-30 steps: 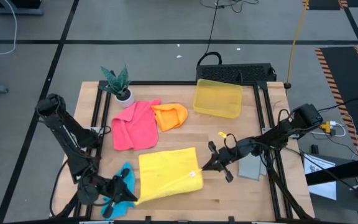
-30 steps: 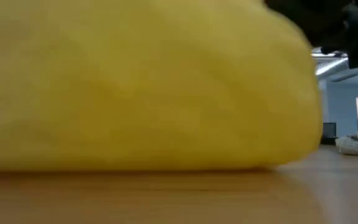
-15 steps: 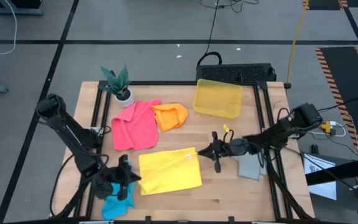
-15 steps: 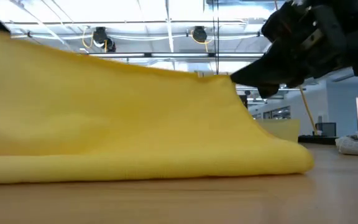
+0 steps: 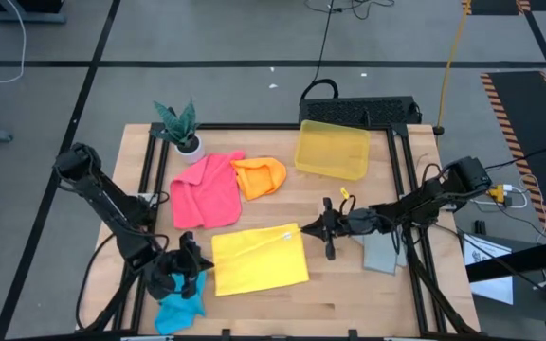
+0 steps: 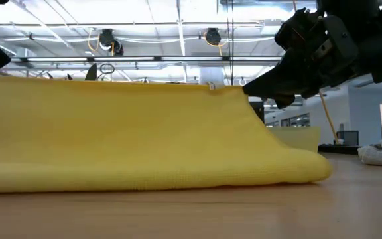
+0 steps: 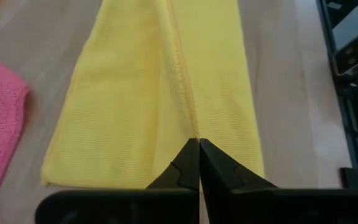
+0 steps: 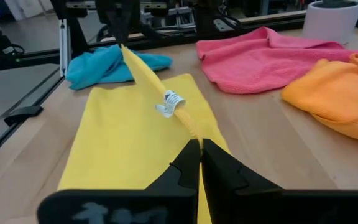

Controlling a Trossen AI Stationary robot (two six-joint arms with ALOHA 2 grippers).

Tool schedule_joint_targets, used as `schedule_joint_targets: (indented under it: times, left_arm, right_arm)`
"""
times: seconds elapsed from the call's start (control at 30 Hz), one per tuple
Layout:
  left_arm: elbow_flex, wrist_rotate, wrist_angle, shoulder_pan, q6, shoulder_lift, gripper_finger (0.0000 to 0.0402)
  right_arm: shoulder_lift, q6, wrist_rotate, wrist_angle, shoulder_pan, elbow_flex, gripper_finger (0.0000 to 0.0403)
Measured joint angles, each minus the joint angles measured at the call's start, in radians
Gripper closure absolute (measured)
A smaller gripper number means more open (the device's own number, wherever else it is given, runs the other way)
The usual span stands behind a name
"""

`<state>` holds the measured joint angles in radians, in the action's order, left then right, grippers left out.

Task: Fold microfiber towels
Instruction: Fold the yellow kitchen towel

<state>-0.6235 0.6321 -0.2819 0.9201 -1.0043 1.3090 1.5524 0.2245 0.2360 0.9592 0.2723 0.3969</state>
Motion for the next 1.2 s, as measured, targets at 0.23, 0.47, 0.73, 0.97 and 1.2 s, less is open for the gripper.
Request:
schedule_joint_targets:
  times: [0.23,0.47,0.73,0.97,1.2]
  left_arm:
    - [-0.001,-0.004,-0.041,-0.035,-0.012,0.0,0.0398]
    - [-0.016,-0.083,0.05,-0.042,0.02,0.0,0.0398]
    - [-0.077,-0.077,0.034,-0.032,0.094,-0.001,0.0396]
    - [-0.076,-0.045,-0.189,-0.041,-0.06,-0.001,0.0394]
    - [-0.039,-0.022,-0.212,-0.06,-0.103,0.0,0.0394]
  right_arm:
    - [0.0,0.0,0.003,-0.03,-0.039,0.0,0.0401]
    - [0.0,0.0,-0.002,-0.029,-0.05,0.0,0.0401]
    - [0.0,0.0,-0.004,-0.029,-0.05,0.0,0.0401]
    - [0.0,-0.008,-0.001,-0.029,-0.051,0.0,0.0401]
    - [0.006,-0.012,0.003,-0.027,-0.07,0.0,0.0401]
